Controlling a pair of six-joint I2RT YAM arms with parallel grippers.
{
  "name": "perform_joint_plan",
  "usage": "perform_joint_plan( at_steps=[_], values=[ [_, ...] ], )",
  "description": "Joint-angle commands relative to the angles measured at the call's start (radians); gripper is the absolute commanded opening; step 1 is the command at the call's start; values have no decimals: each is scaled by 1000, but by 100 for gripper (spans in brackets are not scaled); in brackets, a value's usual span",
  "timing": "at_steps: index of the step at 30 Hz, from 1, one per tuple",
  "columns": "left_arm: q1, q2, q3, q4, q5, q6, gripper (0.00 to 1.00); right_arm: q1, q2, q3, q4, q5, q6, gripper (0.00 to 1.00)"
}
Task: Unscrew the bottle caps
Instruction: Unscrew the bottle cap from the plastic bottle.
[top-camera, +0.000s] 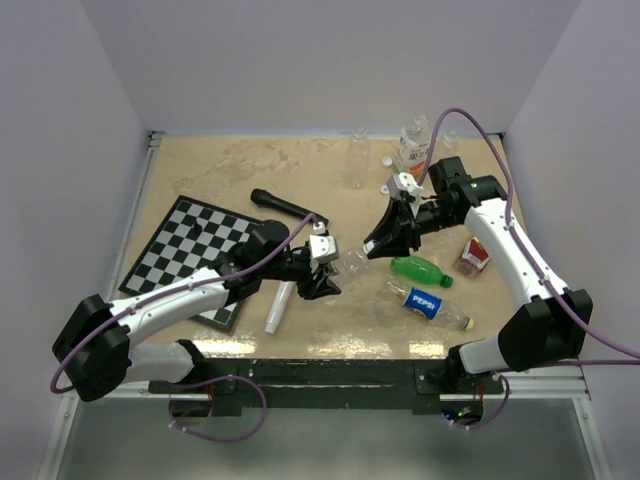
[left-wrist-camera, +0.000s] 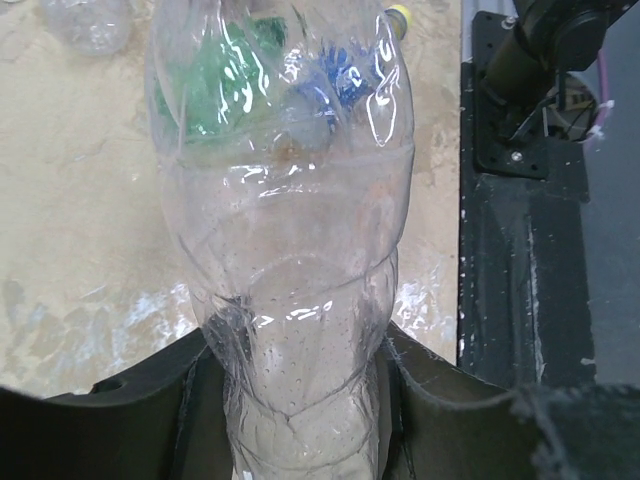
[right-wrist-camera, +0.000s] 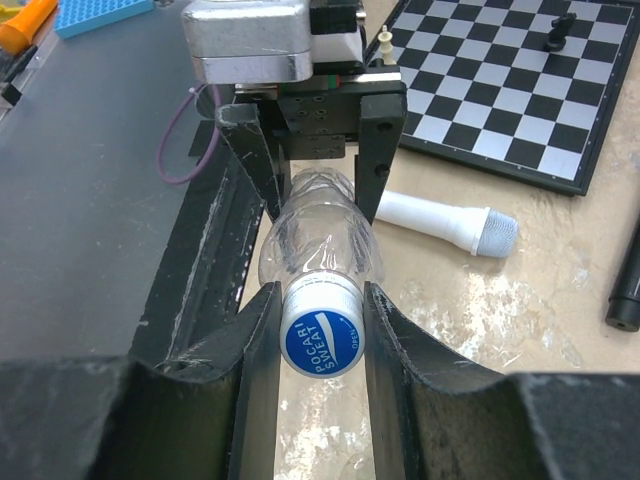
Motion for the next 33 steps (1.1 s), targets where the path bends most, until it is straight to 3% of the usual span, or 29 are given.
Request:
perform_joint_plan(
  at_steps=[1, 7, 11, 14, 22, 33],
  values=[
    [6, -71, 22, -67, -90, 138, 7, -16, -34, -7, 51, 105, 93, 0],
    [7, -85, 19, -113, -104, 155, 3, 24, -104, -46, 232, 257, 258, 0],
    [7, -87, 11, -118, -105, 155, 0, 57, -129, -49, 247, 317, 264, 0],
    [7, -96, 10, -124, -112, 161, 0, 73, -127, -38, 192, 333, 189, 0],
    [6, -110, 2, -129, -109, 163, 0, 81, -126, -13, -38, 309, -208, 0],
    [7, -113, 5, -138, -119, 166, 0, 87, -212, -46, 46, 398, -314, 1]
  ],
)
